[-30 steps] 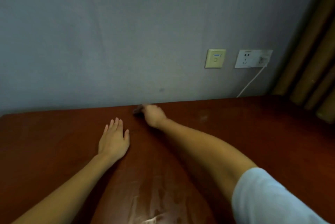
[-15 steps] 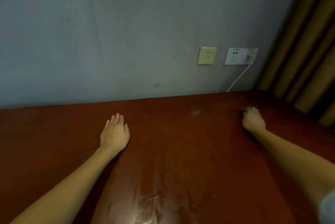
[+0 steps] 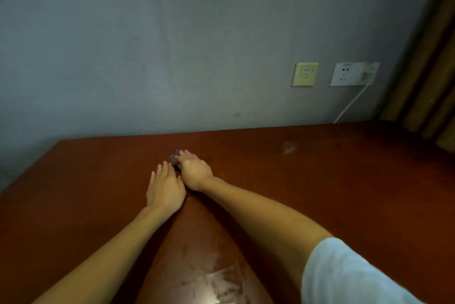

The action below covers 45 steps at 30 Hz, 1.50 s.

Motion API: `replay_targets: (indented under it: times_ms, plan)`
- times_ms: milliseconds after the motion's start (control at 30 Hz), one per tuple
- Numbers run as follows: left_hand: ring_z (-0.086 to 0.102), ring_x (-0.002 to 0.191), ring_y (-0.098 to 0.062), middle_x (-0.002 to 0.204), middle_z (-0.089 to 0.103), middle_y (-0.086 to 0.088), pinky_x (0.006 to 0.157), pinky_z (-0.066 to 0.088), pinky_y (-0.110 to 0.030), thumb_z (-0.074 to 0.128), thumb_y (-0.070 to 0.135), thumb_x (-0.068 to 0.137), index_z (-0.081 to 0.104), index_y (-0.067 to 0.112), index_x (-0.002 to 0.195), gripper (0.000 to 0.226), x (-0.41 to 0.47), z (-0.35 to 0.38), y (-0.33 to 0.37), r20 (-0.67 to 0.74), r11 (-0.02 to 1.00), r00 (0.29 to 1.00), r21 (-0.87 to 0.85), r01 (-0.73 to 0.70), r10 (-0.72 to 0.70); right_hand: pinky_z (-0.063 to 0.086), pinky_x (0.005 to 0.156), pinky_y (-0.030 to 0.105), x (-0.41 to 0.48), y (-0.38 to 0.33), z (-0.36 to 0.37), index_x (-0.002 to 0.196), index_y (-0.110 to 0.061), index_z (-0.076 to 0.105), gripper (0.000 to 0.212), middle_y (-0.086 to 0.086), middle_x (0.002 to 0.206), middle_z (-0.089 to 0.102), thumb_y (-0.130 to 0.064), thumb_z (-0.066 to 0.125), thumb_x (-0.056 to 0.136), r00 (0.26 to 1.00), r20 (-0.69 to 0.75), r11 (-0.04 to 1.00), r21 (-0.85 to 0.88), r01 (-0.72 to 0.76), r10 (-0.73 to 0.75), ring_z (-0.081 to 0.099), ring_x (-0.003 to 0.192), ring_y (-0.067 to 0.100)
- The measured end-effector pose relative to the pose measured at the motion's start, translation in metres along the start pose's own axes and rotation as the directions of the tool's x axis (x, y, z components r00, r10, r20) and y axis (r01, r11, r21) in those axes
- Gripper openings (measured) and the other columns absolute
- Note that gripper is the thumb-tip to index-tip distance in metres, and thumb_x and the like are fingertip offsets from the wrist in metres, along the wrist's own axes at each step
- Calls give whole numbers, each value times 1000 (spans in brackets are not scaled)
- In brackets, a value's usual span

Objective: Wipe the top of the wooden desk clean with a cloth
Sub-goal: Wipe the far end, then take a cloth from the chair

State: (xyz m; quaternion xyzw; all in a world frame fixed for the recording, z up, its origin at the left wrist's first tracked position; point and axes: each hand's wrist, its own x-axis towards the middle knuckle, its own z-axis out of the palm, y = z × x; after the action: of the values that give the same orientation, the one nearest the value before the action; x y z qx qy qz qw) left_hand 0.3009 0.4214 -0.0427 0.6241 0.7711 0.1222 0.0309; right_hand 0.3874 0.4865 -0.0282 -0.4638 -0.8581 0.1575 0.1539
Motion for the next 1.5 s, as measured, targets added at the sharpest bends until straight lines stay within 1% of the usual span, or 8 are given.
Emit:
replay_targets:
  times_ms: [267,467,600,733,867,1000,1267,1500]
  plan:
    - [5,148,-22,160,7,-10,121,4,-34,18,33,104,11,5,152,56,-36,-13,-29,35,1000,999,24,6,-7,44,55,19,-69,79,-110,123,-12,59,35,2,79,60,-14,32,101,947,-218,952,246,-181,236,56,63,17]
    - [5,148,-23,161,5,-10,121,4,-35,16,31,104,10,4,152,56,-36,-10,-26,41,999,999,42,28,-30,44,53,31,-252,256,-183,132,-10,50,35,17,116,60,-13,35,100,583,-457,656,2,-755,672,58,79,29]
    - [5,148,-24,160,6,-11,121,5,-35,16,31,104,11,4,152,56,-37,-9,-25,31,999,999,36,20,-21,41,103,48,-297,281,-153,133,-7,48,38,21,134,45,-11,40,97,421,-504,484,-7,-875,754,42,124,35]
    - [6,148,-22,160,8,-11,121,5,-33,16,29,104,12,4,152,55,-42,-10,-26,18,1000,1000,21,5,-6,40,106,44,-213,221,-117,135,-14,47,39,15,140,41,-10,38,97,575,-426,633,-9,-774,698,41,129,30]
    - [6,148,-20,160,8,-9,121,4,-31,17,26,104,11,4,152,53,-51,-14,-28,10,999,999,-17,-36,36,28,111,34,-123,112,-50,132,-18,49,37,12,146,36,-11,36,97,868,-301,900,-62,-431,394,36,135,26]
    - [6,148,-19,160,8,-9,120,4,-30,20,22,104,11,3,152,53,-65,-16,-37,4,997,997,-16,-72,72,18,115,30,-68,-11,6,140,-17,42,41,7,154,27,-12,35,100,988,-83,991,-18,-129,127,23,143,22]
    - [6,148,-20,160,8,-10,121,4,-31,20,25,104,12,3,152,53,-87,-20,-50,-4,1000,1000,4,-9,9,48,95,48,-86,-37,-33,128,-10,52,35,11,134,55,-18,32,101,990,34,857,498,-135,136,60,111,33]
    - [5,148,-21,160,6,-10,121,4,-33,18,24,103,12,2,152,53,-87,-18,-46,3,1000,1000,14,11,-11,35,53,20,-232,131,-163,134,-11,49,40,21,117,64,-30,35,103,776,-346,844,104,-527,527,52,66,16]
